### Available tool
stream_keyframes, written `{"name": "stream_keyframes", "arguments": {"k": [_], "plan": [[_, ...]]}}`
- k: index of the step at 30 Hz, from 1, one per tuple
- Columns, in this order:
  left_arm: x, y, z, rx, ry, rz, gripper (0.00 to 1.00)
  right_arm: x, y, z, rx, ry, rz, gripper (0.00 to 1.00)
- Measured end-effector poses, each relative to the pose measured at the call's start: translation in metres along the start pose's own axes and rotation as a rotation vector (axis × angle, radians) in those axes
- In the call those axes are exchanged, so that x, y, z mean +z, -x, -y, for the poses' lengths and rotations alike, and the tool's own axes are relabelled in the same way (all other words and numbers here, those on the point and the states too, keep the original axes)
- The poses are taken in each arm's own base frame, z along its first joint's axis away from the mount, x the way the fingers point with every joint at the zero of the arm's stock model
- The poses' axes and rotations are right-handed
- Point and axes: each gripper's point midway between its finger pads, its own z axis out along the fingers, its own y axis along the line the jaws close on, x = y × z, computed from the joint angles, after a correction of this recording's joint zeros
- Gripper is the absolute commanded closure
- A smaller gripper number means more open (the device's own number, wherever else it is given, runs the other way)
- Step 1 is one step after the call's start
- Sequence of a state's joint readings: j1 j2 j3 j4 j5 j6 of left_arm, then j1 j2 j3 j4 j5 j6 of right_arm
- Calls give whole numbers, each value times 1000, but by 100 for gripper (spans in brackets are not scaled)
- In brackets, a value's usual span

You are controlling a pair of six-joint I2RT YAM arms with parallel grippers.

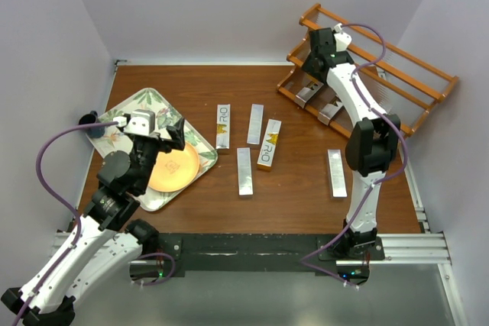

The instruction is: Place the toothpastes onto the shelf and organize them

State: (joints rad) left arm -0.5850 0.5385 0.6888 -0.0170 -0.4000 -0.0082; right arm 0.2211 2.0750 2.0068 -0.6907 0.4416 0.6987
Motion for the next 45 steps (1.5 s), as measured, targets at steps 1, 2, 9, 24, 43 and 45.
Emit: {"name": "stream_keyframes", "arguments": {"k": [1, 2, 9, 24, 43, 45], "plan": [[0, 0, 0, 0, 0, 0, 1, 0, 1, -1, 5, 4, 4, 40], [0, 0, 0, 0, 0, 0, 1, 0, 2, -2, 11, 7, 8, 40], [0, 0, 0, 0, 0, 0, 1, 0, 5, -9, 41, 32, 14, 36], [0, 1, 0, -1, -1, 2, 1, -2, -3, -14, 55, 97, 7, 24], [0, 0, 1, 1, -5, -1, 1, -138, -54, -21, -139, 278, 110, 2], [0, -1, 1, 1, -6, -3, 1, -149, -81, -16, -178, 279, 107, 2]]}}
